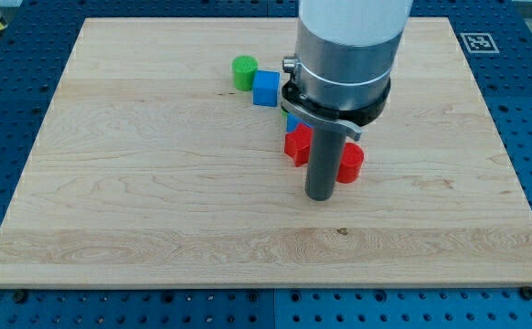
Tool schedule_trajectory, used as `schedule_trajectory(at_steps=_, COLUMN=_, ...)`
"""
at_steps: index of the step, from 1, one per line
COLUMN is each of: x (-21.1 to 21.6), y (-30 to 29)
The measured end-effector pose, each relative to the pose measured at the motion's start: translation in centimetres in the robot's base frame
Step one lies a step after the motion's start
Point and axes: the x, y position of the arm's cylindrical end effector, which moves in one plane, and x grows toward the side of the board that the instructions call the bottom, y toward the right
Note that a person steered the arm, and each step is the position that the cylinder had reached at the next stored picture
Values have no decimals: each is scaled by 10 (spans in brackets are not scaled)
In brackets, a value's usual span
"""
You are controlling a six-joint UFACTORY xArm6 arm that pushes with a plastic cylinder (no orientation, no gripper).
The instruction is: Push the blue cube above the yellow hexagon
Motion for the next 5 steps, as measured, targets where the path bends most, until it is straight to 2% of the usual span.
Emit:
schedule_trajectory(at_steps=3, x=-21, y=17)
schedule_trajectory(at_steps=4, x=-6, y=16)
schedule_trajectory(at_steps=5, x=-2, y=-24)
